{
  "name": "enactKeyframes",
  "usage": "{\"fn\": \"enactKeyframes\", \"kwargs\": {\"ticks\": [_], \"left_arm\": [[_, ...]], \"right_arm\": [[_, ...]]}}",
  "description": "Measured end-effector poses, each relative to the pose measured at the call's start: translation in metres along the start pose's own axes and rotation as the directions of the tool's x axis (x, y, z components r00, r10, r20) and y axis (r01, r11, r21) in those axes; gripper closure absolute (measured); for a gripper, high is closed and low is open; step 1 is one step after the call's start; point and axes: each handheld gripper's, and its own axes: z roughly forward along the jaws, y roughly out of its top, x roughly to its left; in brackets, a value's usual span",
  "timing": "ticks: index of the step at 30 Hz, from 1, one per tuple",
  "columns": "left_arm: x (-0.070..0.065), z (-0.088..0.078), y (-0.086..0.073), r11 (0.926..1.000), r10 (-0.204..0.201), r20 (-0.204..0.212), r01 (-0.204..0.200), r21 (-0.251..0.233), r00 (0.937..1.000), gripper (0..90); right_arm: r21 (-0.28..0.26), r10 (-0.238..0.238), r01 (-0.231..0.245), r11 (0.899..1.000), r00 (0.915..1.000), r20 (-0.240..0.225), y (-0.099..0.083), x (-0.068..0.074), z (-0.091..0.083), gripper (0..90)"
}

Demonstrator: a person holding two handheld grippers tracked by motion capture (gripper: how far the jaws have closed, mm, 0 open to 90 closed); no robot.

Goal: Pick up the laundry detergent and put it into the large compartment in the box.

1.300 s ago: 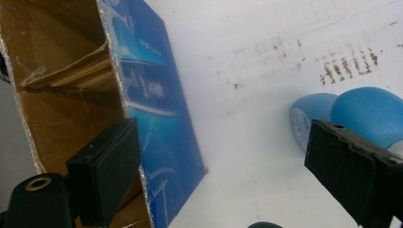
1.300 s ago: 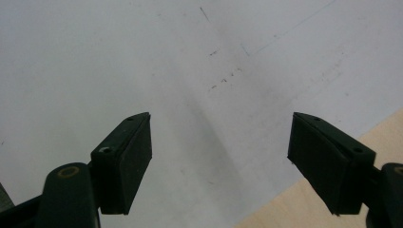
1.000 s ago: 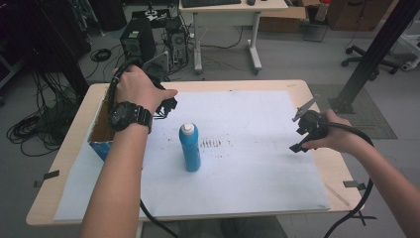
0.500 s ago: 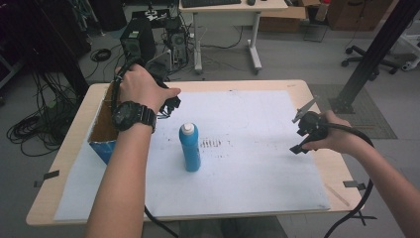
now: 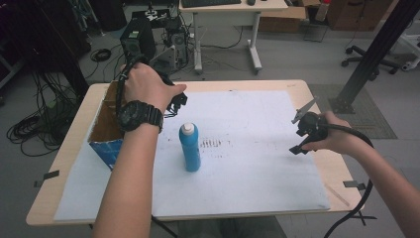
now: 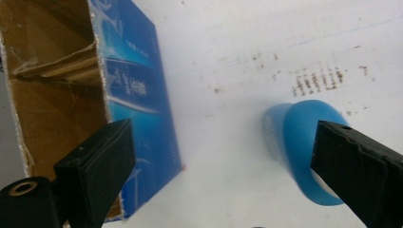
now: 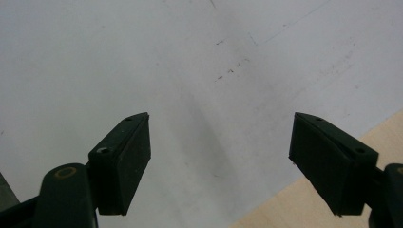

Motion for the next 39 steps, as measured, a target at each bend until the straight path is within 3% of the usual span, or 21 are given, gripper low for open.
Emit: {"fn": "enactKeyframes", "kwargs": {"ticks": [14,20,39], "left_arm": [[-0.038,-0.01,0.0,0.9999,0.0,0.017,0.0,0.012,0.9999,7.8],[-0.049,-0.009,-0.002,0.9996,-0.012,0.019,0.012,0.027,0.9997,7.7],[-0.053,0.004,-0.009,0.9979,-0.038,0.008,0.037,0.052,0.9993,6.9]], "right_arm": [[-0.014,-0.014,0.014,1.0,0.9999,0.004,-0.002,0.005,-0.007,21.9],[-0.018,-0.016,0.016,1.0,0.9999,0.002,-0.003,0.006,-0.008,21.9],[-0.018,-0.035,0.035,0.999,0.9994,-0.001,0.003,0.008,-0.004,21.9]]}}
